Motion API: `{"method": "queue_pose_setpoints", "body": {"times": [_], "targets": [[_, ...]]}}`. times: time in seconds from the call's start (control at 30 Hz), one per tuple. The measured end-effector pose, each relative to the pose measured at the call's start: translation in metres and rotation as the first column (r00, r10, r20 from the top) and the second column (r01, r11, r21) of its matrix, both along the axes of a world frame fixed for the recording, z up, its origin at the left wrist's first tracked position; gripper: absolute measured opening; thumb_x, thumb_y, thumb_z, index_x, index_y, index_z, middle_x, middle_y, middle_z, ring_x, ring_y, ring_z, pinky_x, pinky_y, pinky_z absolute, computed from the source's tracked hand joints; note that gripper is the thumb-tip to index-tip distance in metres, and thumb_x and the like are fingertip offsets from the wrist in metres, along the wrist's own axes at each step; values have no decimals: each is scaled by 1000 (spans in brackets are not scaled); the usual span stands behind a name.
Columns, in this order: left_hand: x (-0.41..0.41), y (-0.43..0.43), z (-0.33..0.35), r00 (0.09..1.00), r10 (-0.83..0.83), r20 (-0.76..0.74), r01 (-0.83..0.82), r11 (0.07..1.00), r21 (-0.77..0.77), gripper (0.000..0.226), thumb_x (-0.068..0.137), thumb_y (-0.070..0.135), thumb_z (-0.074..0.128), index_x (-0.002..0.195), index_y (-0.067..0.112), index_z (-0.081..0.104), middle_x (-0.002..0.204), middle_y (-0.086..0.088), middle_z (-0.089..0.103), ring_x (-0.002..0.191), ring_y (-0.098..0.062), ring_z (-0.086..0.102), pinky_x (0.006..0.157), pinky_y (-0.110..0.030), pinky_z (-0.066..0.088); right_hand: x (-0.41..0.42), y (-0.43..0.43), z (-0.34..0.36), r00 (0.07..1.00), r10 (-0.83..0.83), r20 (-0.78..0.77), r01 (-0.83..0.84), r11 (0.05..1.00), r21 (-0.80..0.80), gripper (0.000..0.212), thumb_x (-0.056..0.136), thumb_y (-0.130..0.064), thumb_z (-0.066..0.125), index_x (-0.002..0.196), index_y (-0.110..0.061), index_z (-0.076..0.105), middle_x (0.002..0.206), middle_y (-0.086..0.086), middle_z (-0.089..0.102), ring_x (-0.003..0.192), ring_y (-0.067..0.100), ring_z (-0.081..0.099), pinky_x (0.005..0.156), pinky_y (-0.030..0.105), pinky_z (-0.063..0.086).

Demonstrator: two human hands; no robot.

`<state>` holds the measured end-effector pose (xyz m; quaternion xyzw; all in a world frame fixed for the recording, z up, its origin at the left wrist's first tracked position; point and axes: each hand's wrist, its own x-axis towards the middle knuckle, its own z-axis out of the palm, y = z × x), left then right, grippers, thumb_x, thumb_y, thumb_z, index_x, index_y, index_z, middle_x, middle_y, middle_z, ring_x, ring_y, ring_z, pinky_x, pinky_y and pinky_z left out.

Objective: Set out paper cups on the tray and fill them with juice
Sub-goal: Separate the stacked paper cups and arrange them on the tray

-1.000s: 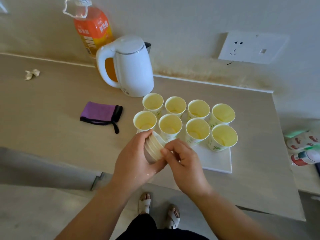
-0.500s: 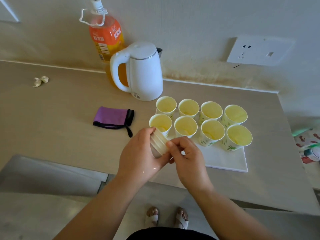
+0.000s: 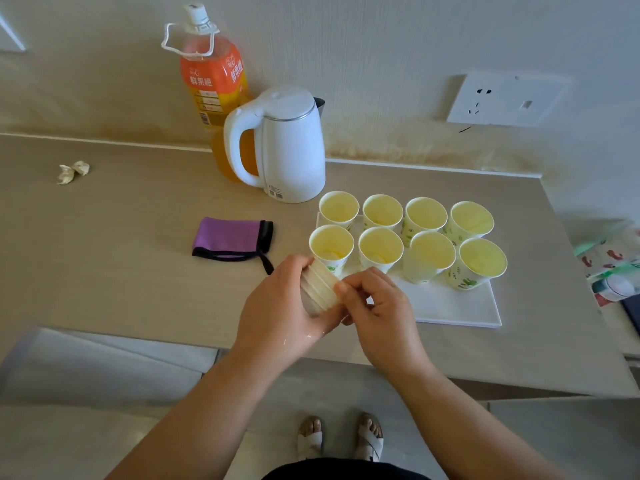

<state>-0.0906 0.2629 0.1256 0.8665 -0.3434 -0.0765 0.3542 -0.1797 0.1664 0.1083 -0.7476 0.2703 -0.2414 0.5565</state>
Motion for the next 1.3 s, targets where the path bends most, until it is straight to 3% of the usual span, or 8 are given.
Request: {"method": "queue_pose_setpoints", "body": {"times": [0.1,0.23,0.47,0.67,0.77,1.07,1.2,1.3], "targets": [[2,4,-2,998,-8,59,9,1000,-21,72,61,52,80,121,20,53,103,12,61,91,-12,60,68,-22,39,2,4,1,999,-30,17,29,999,45,28,90,-9,61,69,-27,58,75,-4,55,62,11,55,60,12,44],[3,7,-1,993,11,115,-7,999,-39,70,60,52,81,116,18,56,104,8,62,89,-14,60,66,-23,37,5,7,-3,999,-49,17,49,999,22,26,90,-11,61,71,-27,59,77,-3,56,68,14,57,67,27,50],[5,14,-1,1000,18,3,-18,1000,-16,71,59,58,79,116,25,53,97,17,57,84,-6,55,67,-19,43,7,11,-8,998,-52,29,54,995,-81,15,85,-27,57,71,-33,57,75,-11,56,70,10,54,66,23,47],[10,12,-9,935,-122,333,111,992,53,71,54,42,87,109,14,53,94,-3,66,75,-26,65,55,-34,52,9,4,6,995,38,-93,-29,995,97,19,89,-32,60,73,-22,63,73,-7,60,69,9,51,65,18,41],[10,11,-12,900,-163,405,153,987,58,68,54,39,84,109,14,52,94,-3,66,75,-27,65,55,-36,53,15,-3,21,988,80,-132,-73,996,54,24,93,-24,56,71,-17,61,67,-8,55,60,0,45,59,13,37],[1,8,-7,919,-118,375,124,992,9,55,66,51,62,107,15,55,95,0,65,77,-23,63,56,-35,51,11,2,16,994,-51,-100,29,977,-211,20,94,-20,55,77,-9,60,72,-7,53,66,4,47,60,16,35],[3,7,-5,935,-92,343,88,996,28,59,60,42,80,105,12,57,93,-2,65,74,-25,63,52,-32,49,8,-9,17,992,-122,-31,112,968,-223,18,95,-20,53,78,-13,55,73,-10,50,67,7,46,63,19,36],[7,14,-7,956,-79,284,78,997,12,62,59,42,84,107,15,55,94,0,64,75,-21,63,51,-20,39,8,-23,26,996,-90,13,91,974,-205,22,95,-20,54,74,-28,52,74,-10,54,68,6,47,62,18,38]]}}
